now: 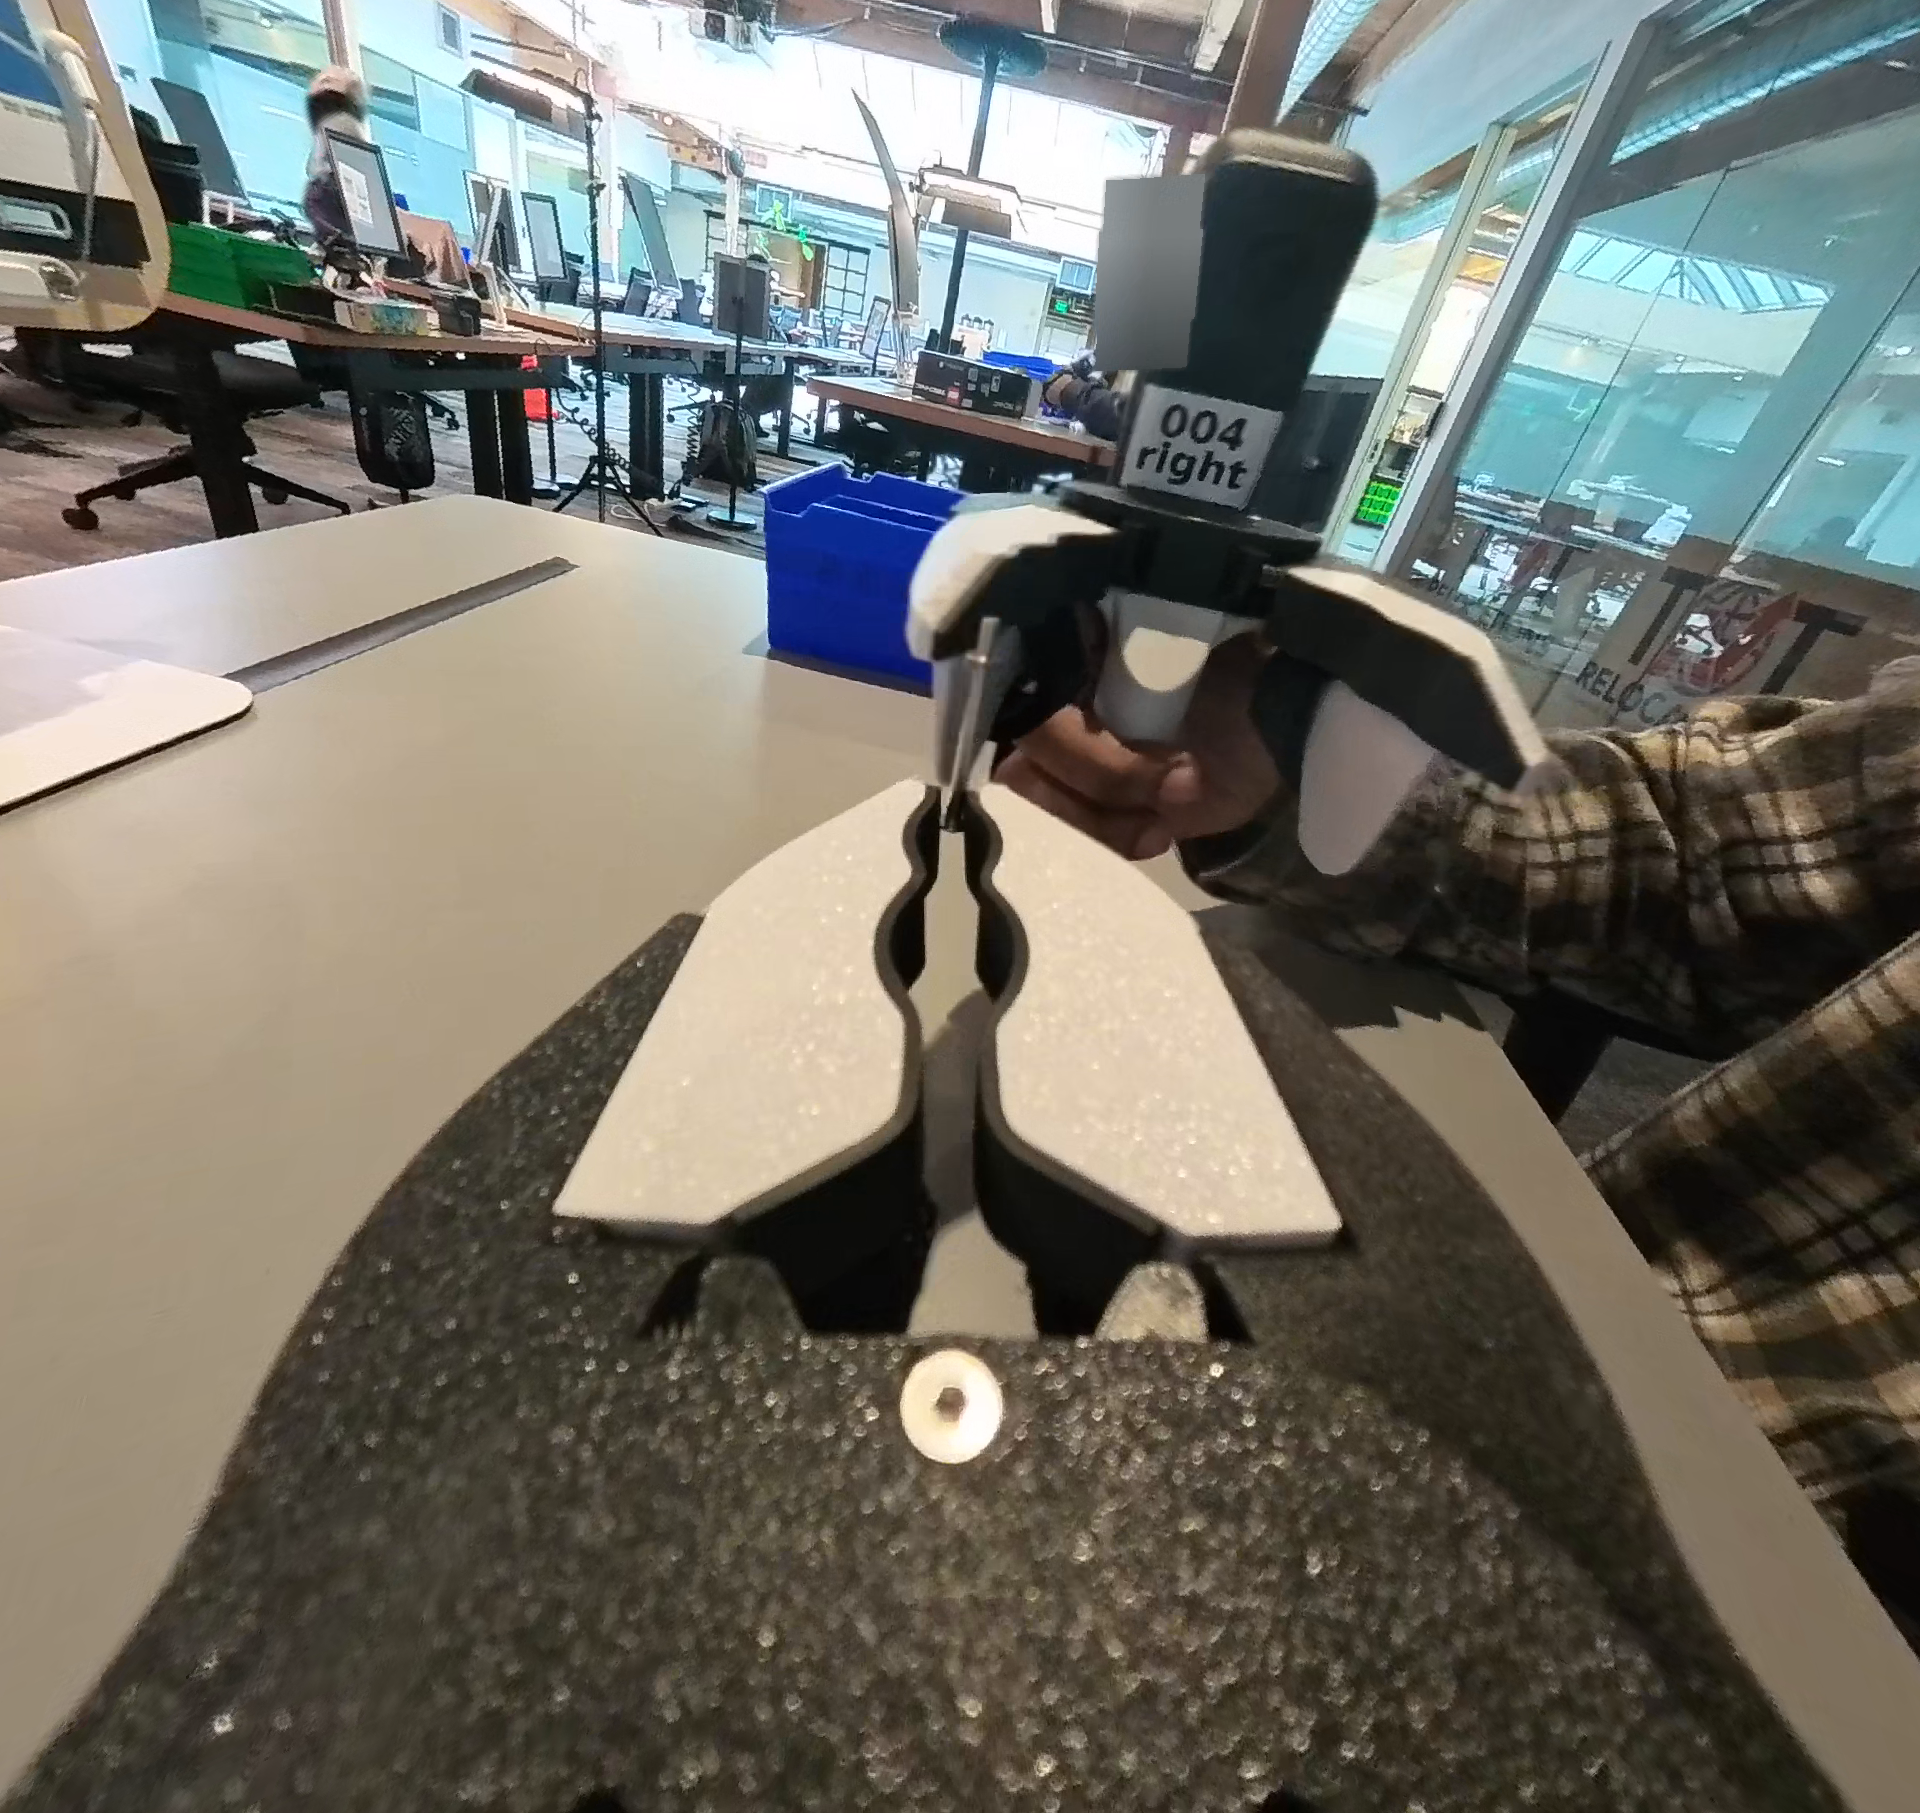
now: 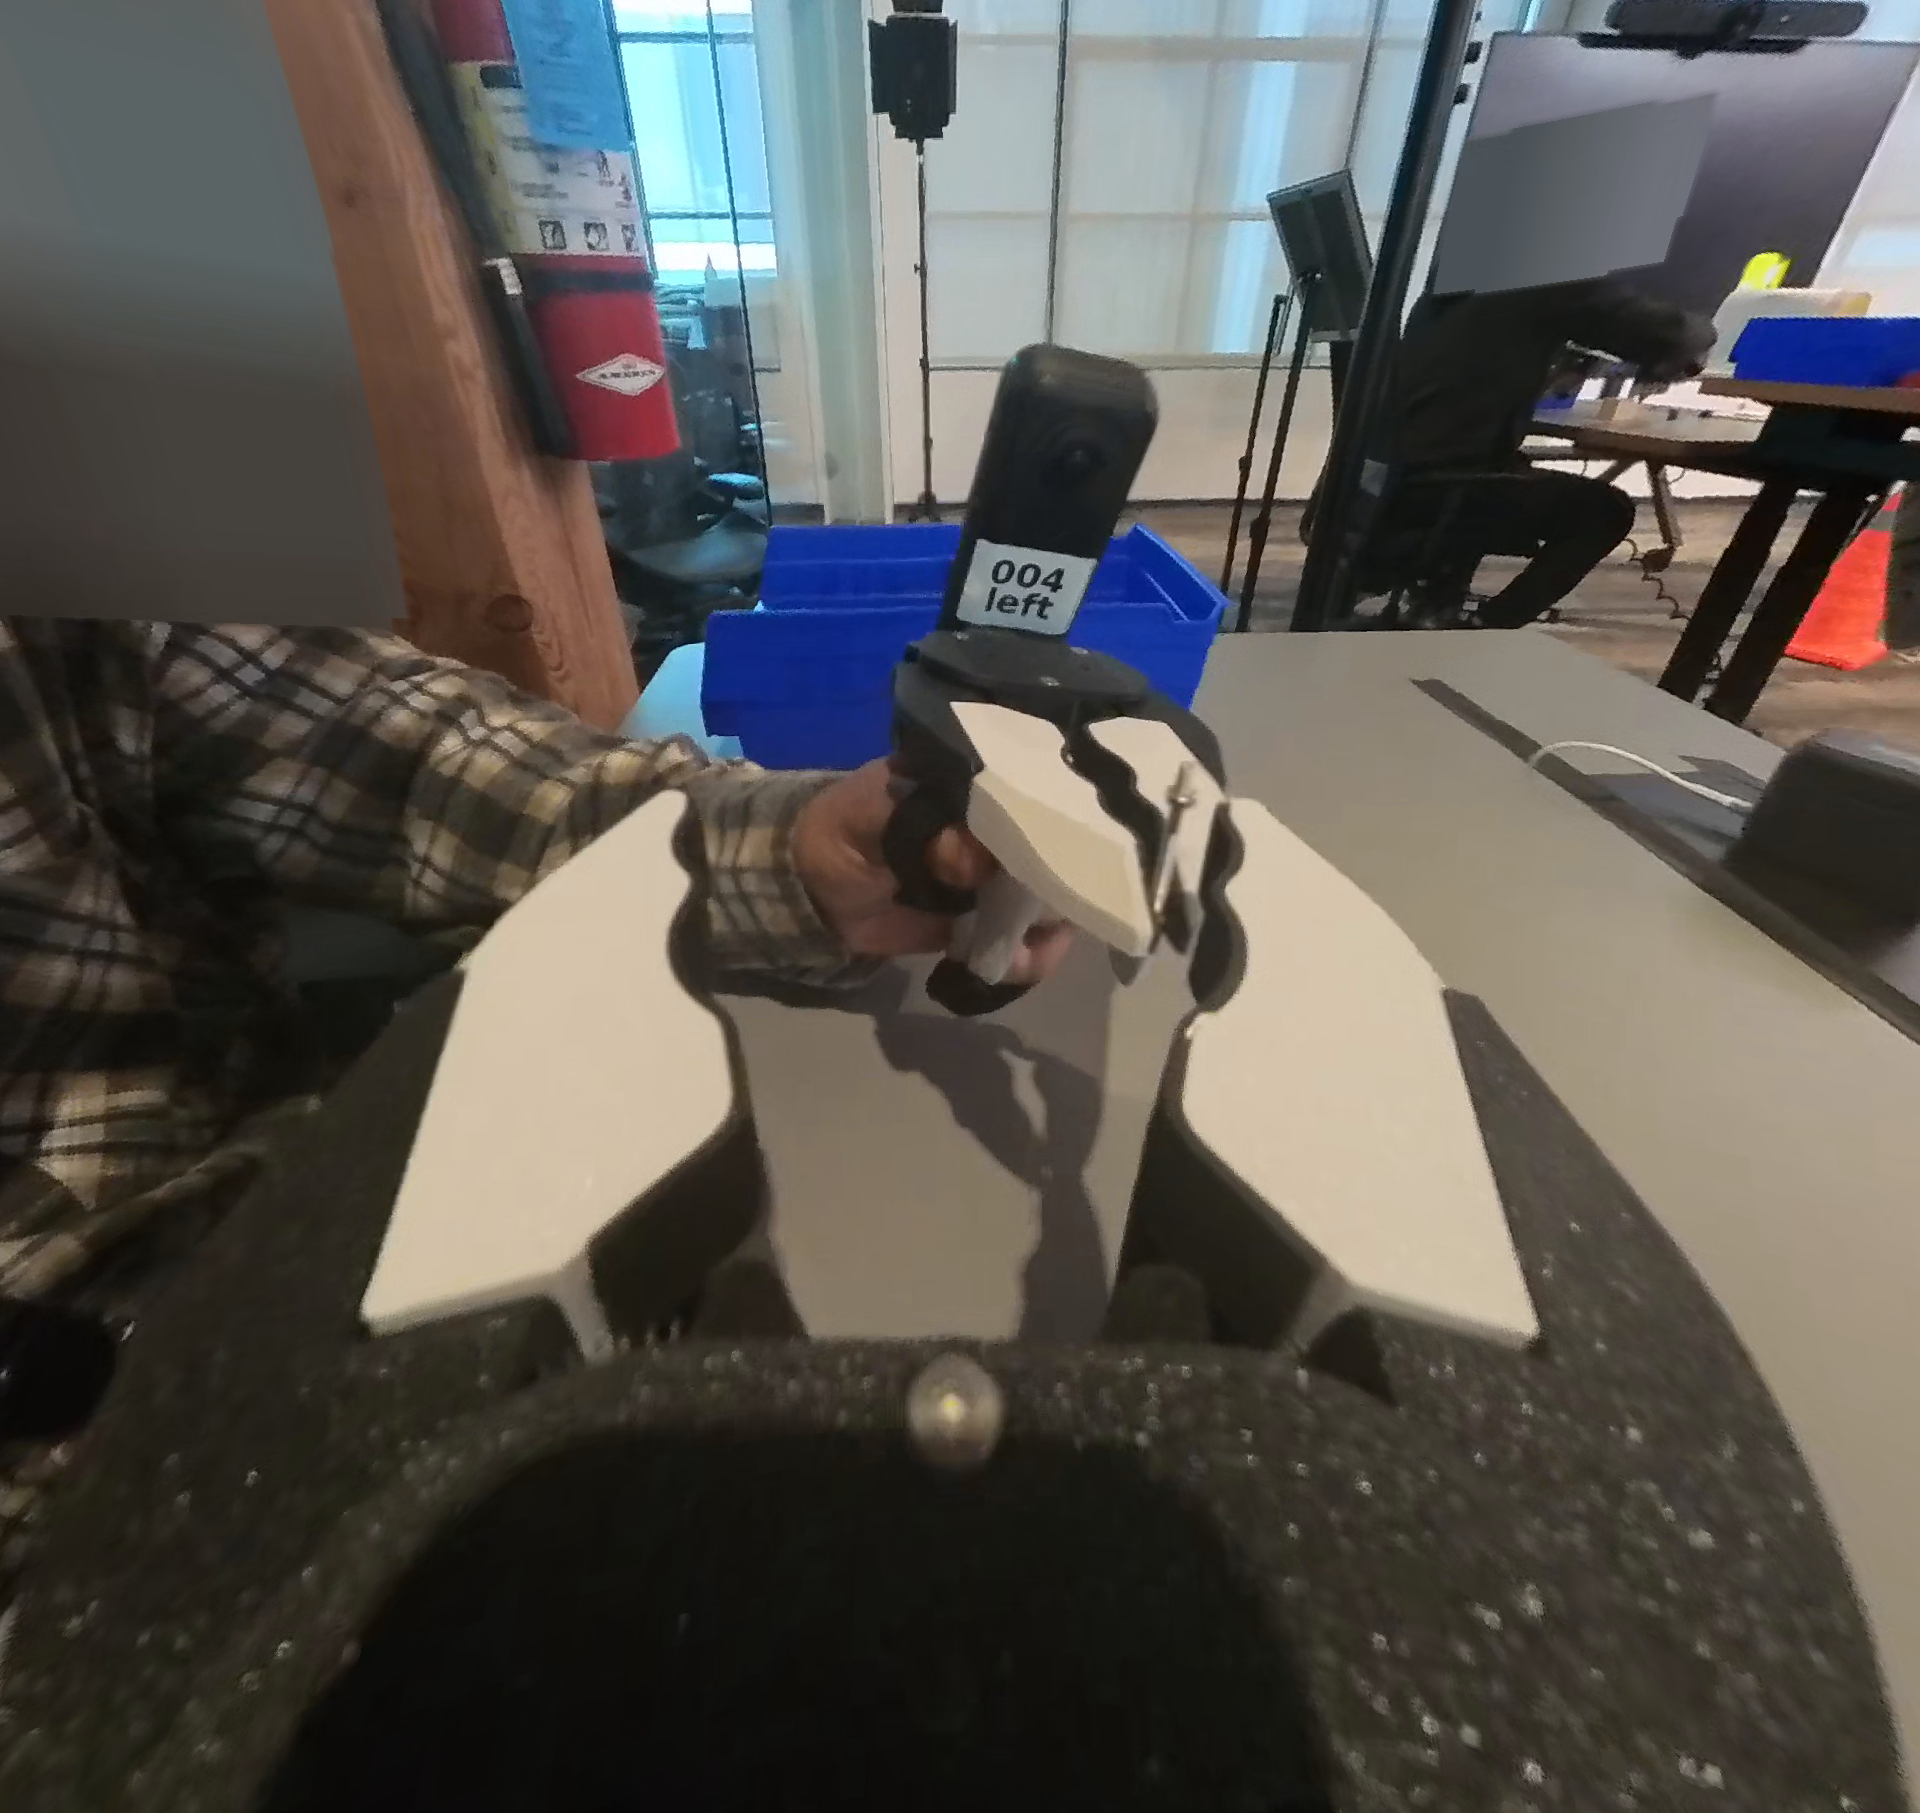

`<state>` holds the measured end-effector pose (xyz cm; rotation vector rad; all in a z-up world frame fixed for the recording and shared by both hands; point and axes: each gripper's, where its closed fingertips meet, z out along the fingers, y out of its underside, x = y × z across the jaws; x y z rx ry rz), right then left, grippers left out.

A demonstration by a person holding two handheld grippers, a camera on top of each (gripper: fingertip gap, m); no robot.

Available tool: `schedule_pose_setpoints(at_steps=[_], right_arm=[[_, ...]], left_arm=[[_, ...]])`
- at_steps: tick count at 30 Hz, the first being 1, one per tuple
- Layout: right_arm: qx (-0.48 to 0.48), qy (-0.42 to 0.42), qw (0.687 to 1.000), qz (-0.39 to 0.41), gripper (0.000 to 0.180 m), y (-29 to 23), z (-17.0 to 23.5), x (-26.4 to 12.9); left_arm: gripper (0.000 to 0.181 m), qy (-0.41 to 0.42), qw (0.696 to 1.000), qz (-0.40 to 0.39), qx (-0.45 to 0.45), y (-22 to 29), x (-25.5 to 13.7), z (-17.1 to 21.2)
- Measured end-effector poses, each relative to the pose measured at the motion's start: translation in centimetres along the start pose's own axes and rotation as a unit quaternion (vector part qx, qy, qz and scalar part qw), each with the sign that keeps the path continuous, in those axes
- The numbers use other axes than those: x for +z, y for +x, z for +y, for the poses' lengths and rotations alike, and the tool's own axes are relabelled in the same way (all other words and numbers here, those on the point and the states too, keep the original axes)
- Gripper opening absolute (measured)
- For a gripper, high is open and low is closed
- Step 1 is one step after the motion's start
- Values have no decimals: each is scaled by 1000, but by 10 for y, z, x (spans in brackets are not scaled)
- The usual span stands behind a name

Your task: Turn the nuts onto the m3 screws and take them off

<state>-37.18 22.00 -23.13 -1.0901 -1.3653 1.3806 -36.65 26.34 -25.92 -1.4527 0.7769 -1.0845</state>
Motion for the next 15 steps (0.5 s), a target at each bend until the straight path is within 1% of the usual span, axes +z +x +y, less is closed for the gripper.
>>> schedule_pose_setpoints(at_steps=[3,7,12,15], right_arm=[[9,12,1000,-7,91,5,-3,8],[1,-4,1000,-22,93,0,0,20],[-1,3,1000,-6,88,0,-2,0],[2,10,1000,4,90,7,-6,-1]], left_arm=[[4,-2,1000,2,0,1,1,1],[4,-1,1000,-2,2,-1,-1,0],[3,1,1000,-7,-1,-3,-2,-1],[4,-1,1000,-2,1,-1,0,0]])
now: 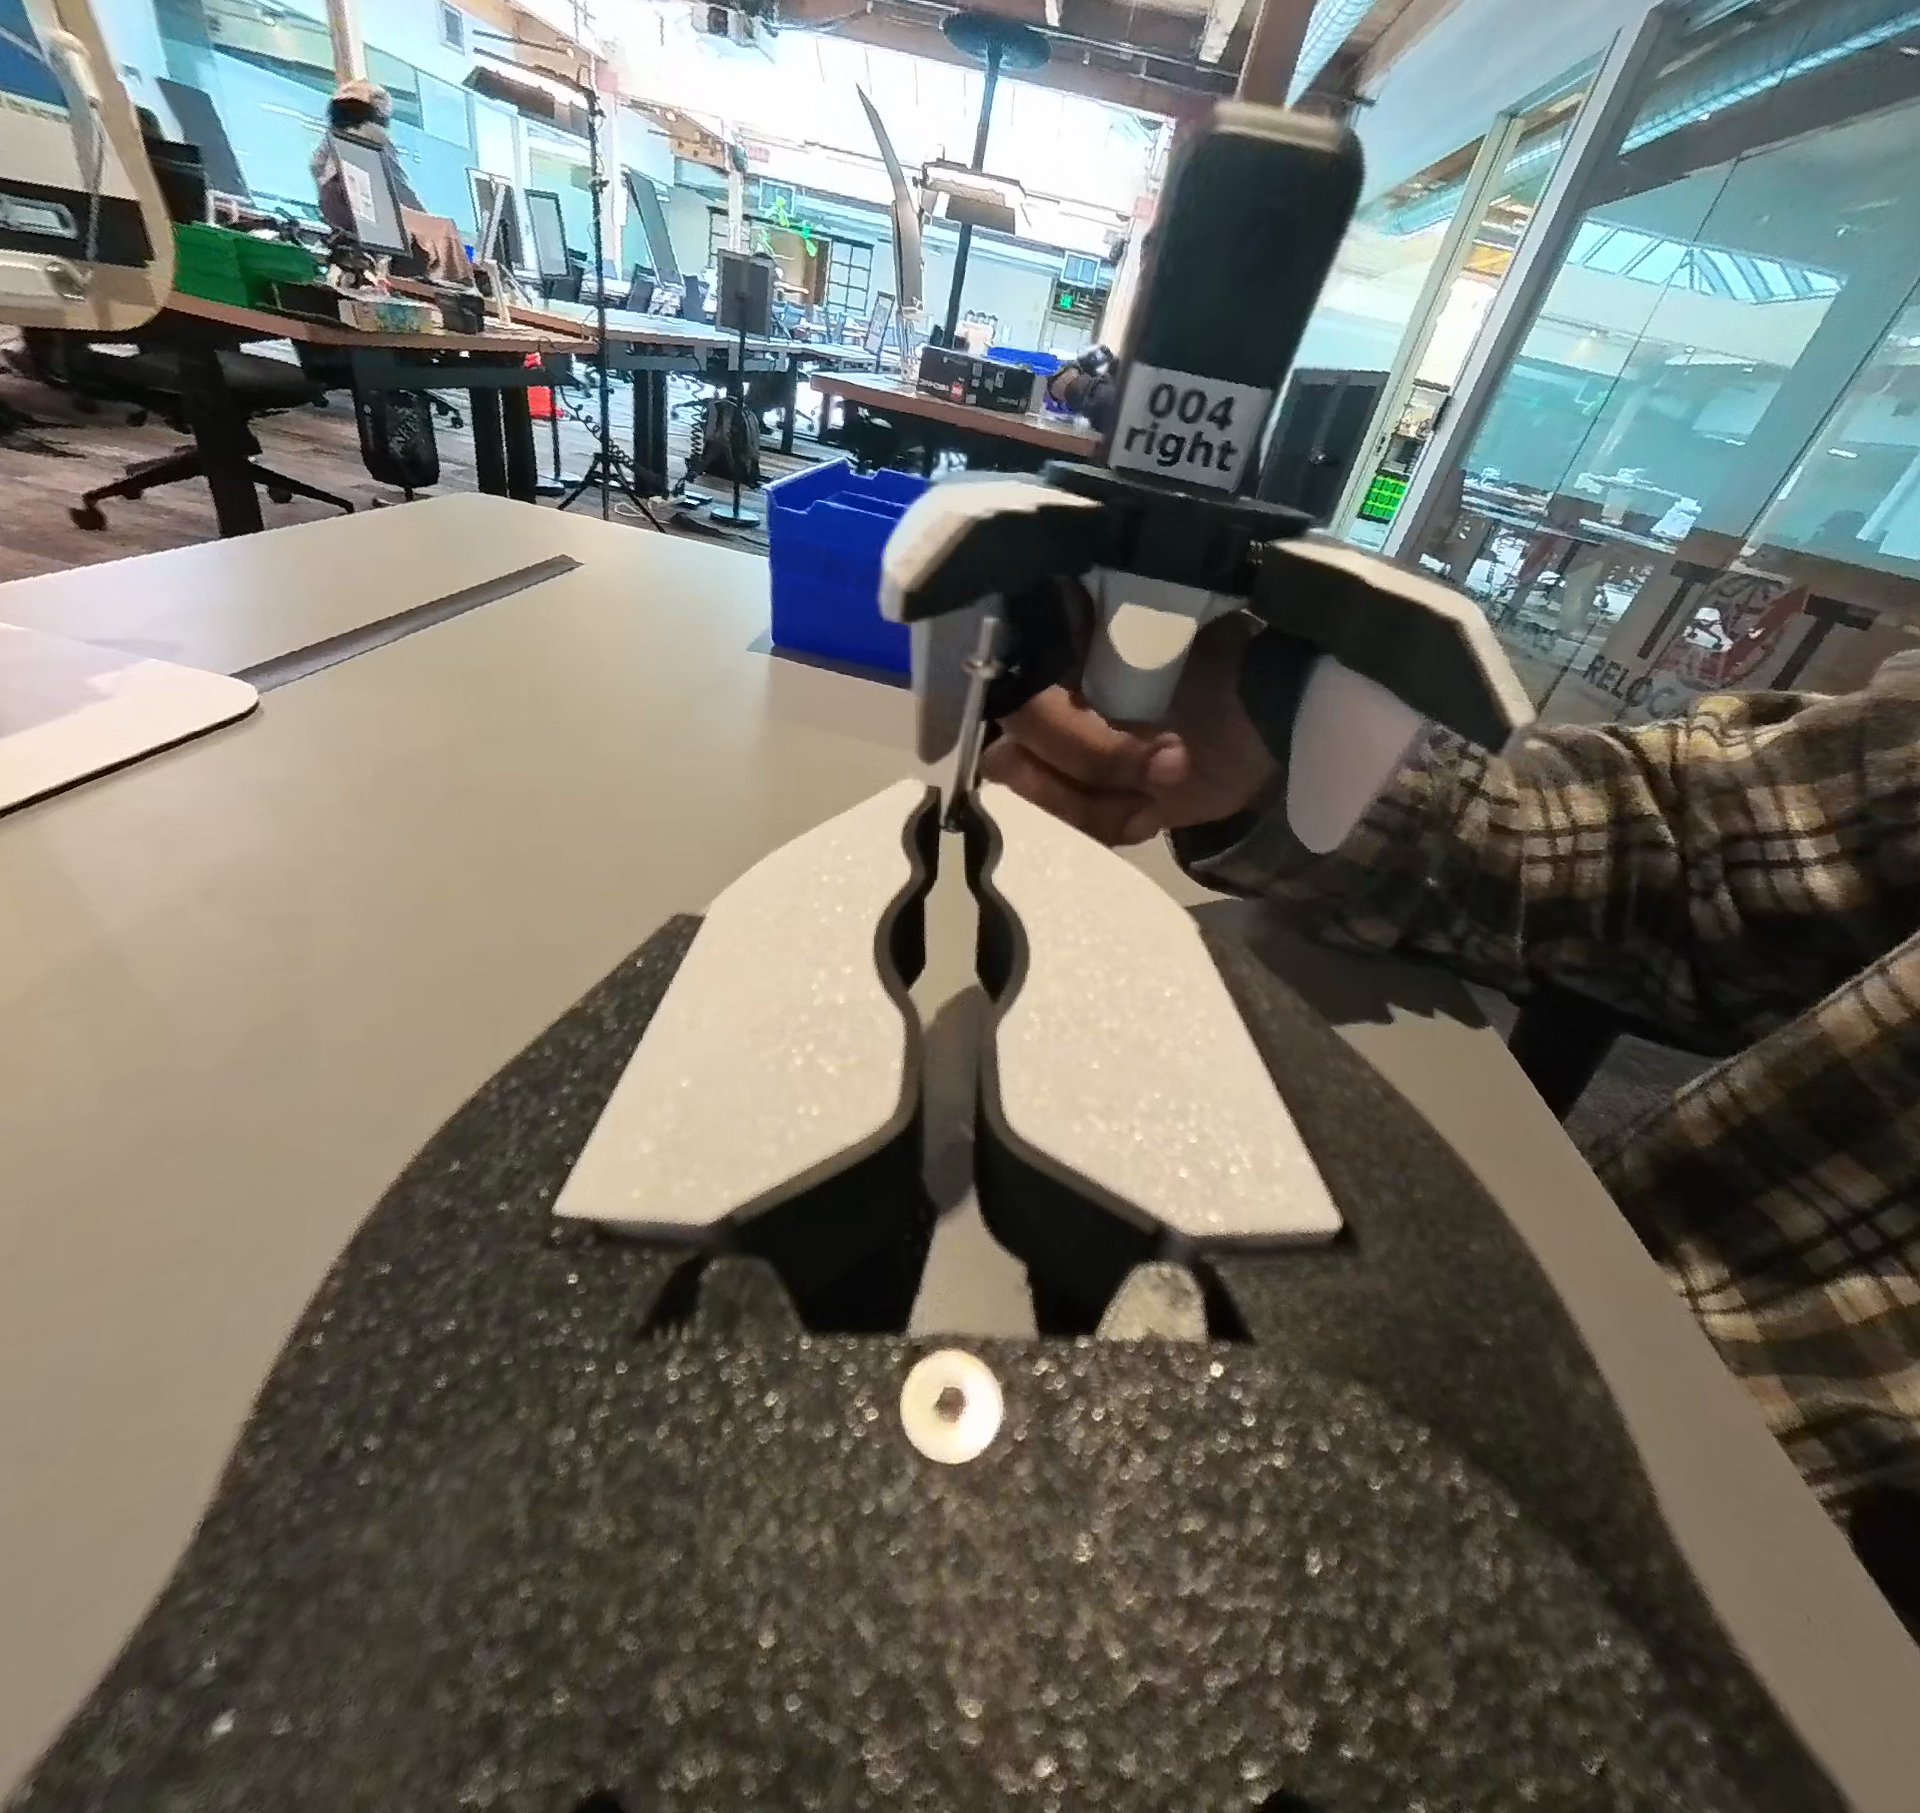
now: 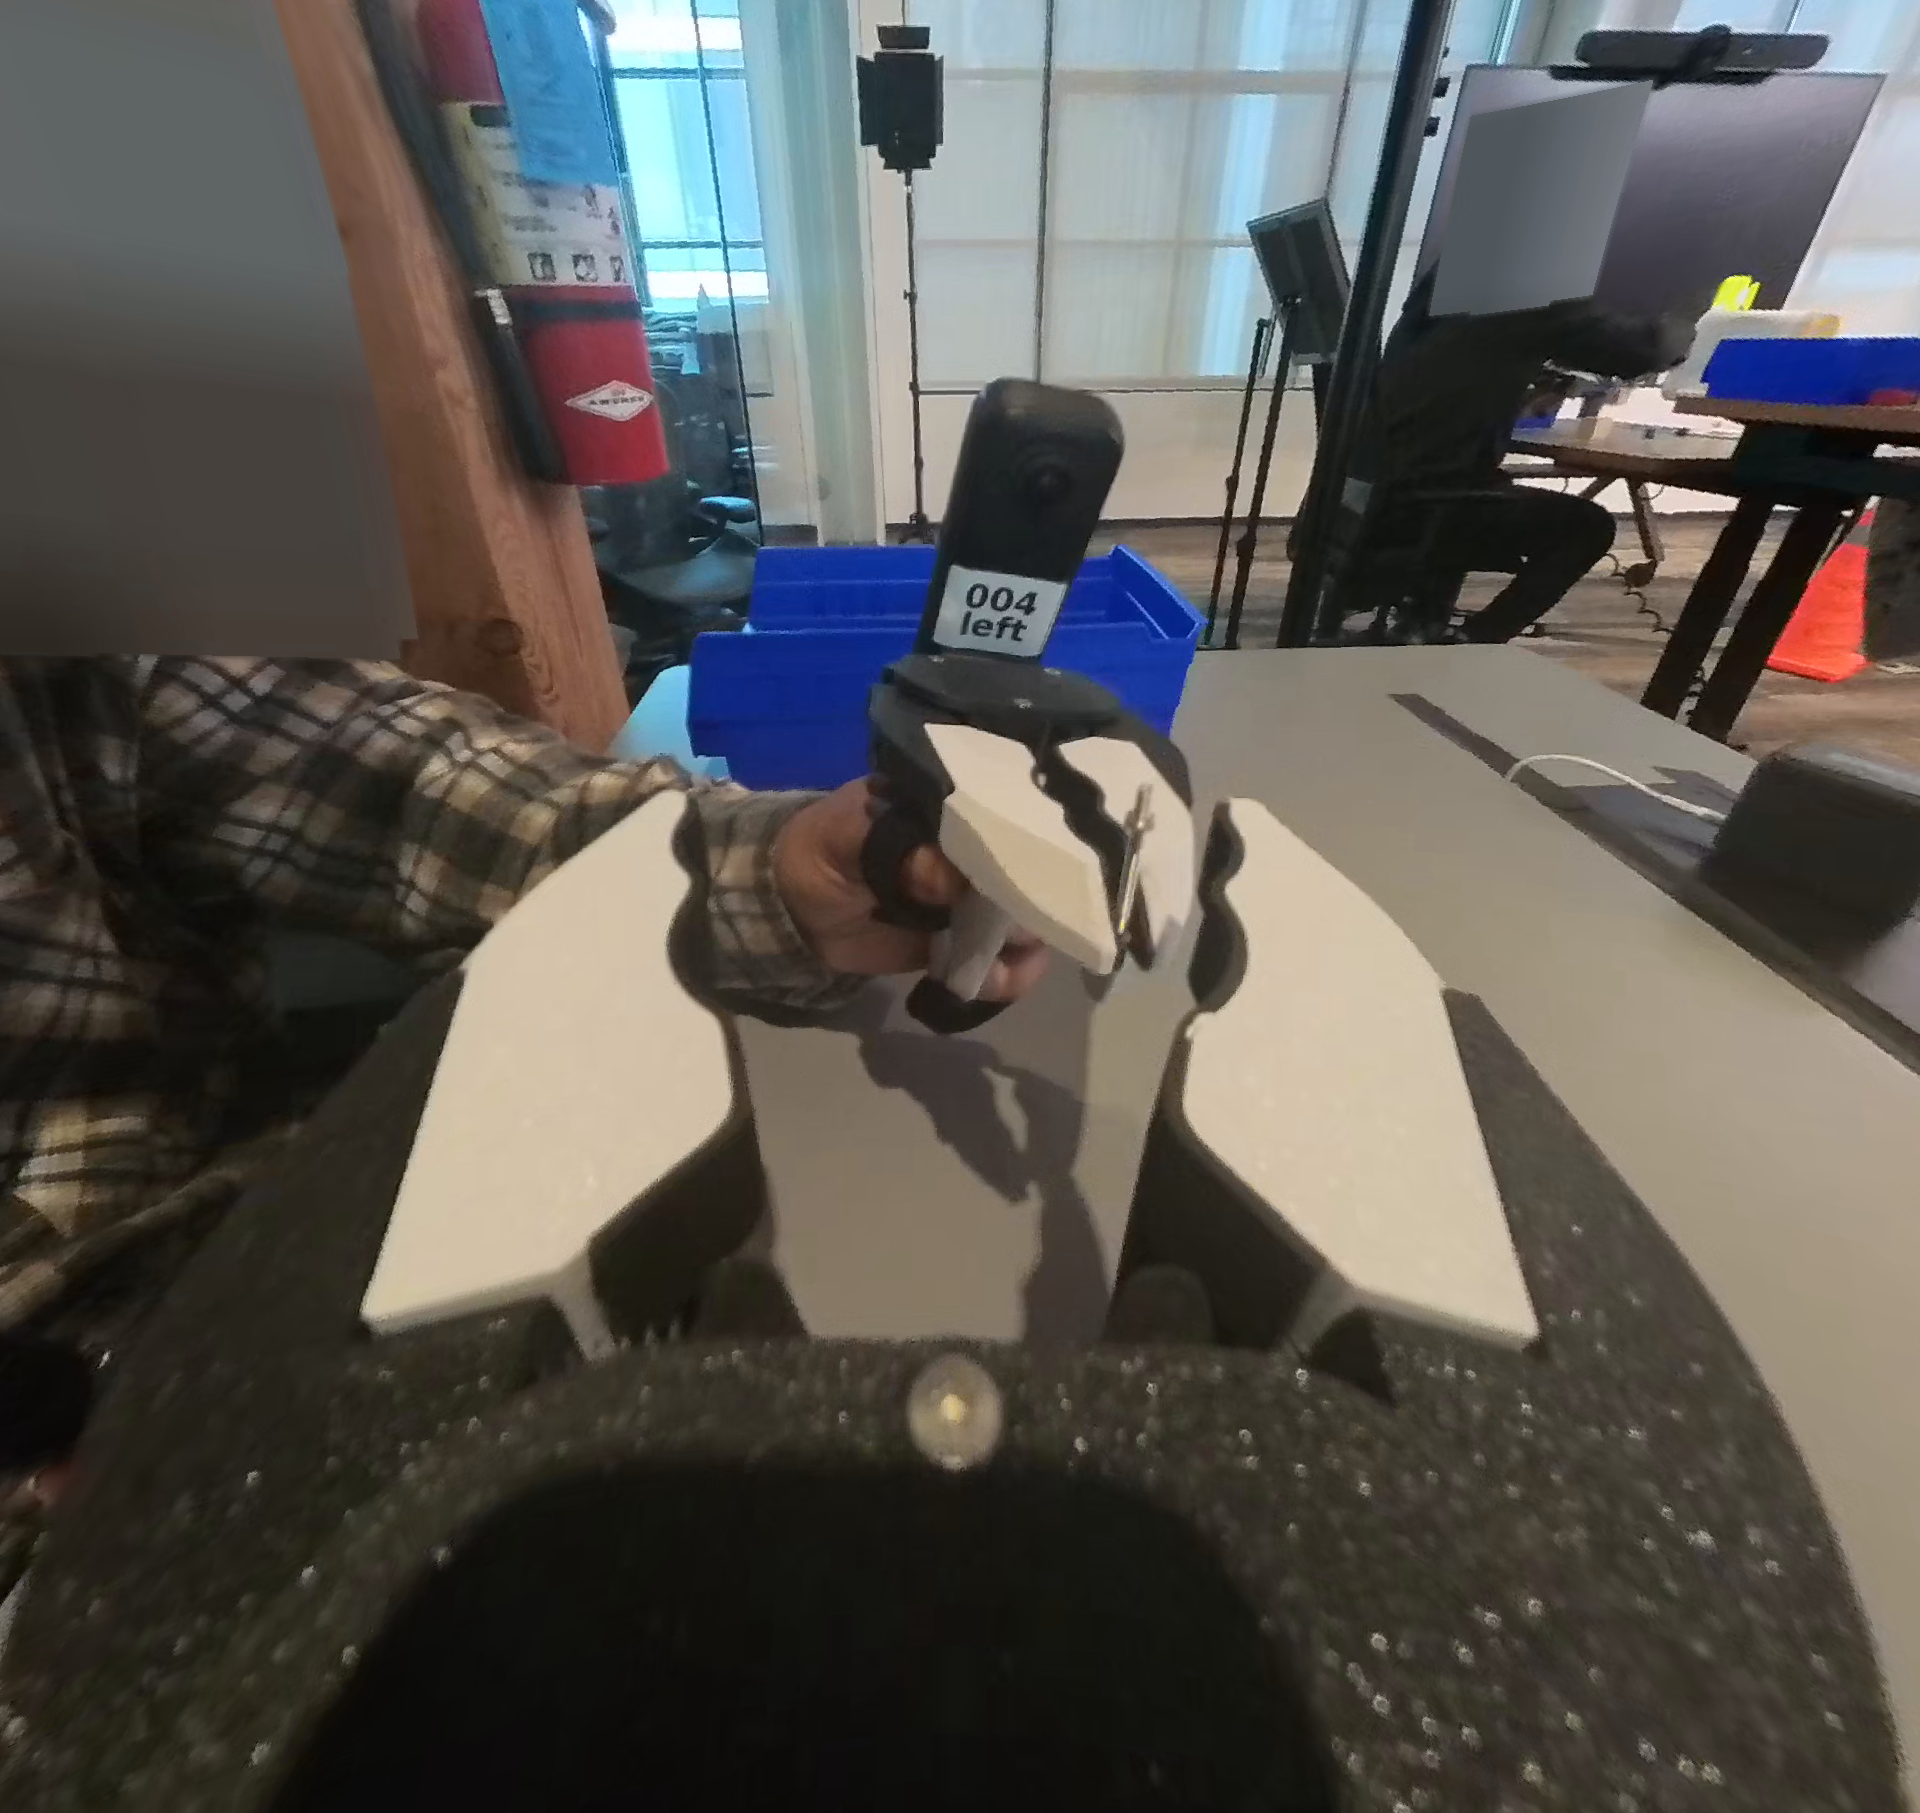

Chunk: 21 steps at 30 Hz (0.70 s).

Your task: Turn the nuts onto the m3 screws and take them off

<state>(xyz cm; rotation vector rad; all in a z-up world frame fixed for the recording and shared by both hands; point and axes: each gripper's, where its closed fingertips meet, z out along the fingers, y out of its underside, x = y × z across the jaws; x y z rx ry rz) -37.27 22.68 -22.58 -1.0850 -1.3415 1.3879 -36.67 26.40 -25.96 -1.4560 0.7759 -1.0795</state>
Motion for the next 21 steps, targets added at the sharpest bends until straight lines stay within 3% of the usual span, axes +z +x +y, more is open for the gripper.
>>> schedule_pose_setpoints(at_steps=[6,14,21], right_arm=[[8,-26,999,-42,90,-7,6,23],[-6,-17,1000,-3,90,-10,3,0],[3,-19,999,-28,92,-4,2,22]], left_arm=[[3,2,1000,2,3,2,0,-1],[4,5,1000,1,3,2,0,-3],[3,7,1000,3,6,4,0,-5]])
